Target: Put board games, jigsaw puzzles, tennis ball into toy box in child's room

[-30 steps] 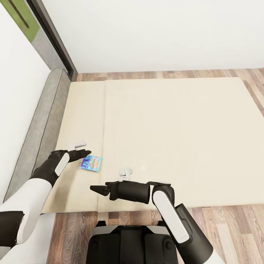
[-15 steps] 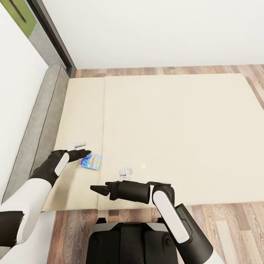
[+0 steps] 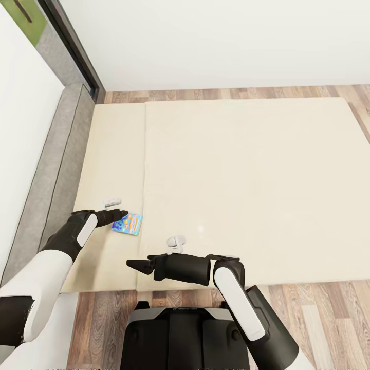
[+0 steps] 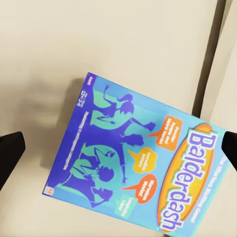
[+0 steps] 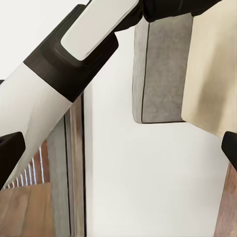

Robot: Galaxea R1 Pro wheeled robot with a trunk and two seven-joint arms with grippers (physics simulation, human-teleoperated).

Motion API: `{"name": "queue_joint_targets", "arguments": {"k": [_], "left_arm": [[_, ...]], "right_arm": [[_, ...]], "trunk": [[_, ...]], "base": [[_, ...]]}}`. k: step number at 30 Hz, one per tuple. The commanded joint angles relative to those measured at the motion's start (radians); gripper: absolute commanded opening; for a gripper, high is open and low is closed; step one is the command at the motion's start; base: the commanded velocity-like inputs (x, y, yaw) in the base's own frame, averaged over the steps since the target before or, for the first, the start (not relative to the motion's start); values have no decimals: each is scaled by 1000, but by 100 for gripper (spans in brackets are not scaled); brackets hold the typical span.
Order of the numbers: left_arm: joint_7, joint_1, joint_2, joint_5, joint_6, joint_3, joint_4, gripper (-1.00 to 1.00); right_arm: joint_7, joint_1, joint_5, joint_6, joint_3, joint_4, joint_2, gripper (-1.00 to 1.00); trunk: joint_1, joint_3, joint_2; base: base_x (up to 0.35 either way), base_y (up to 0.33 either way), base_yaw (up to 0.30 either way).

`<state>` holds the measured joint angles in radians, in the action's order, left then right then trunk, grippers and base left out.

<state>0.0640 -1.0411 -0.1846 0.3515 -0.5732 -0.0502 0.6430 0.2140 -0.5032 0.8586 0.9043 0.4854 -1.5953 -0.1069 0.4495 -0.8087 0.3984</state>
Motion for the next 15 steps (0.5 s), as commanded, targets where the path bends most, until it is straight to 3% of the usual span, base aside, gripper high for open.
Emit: {"name": "queue_joint_targets", "arguments": {"k": [1, 15], "left_arm": [[1, 0, -1, 1, -4, -3, 1, 100], [2, 0, -1, 1, -4, -3, 1, 100]], "right_arm": [[7, 0, -7, 4, -1, 0, -1, 100], [6, 0, -7, 2, -1, 0, -1, 100]], "trunk": [[0, -3, 2], [0, -26, 2]], "base": [[0, 0, 0], [0, 0, 0]]}}
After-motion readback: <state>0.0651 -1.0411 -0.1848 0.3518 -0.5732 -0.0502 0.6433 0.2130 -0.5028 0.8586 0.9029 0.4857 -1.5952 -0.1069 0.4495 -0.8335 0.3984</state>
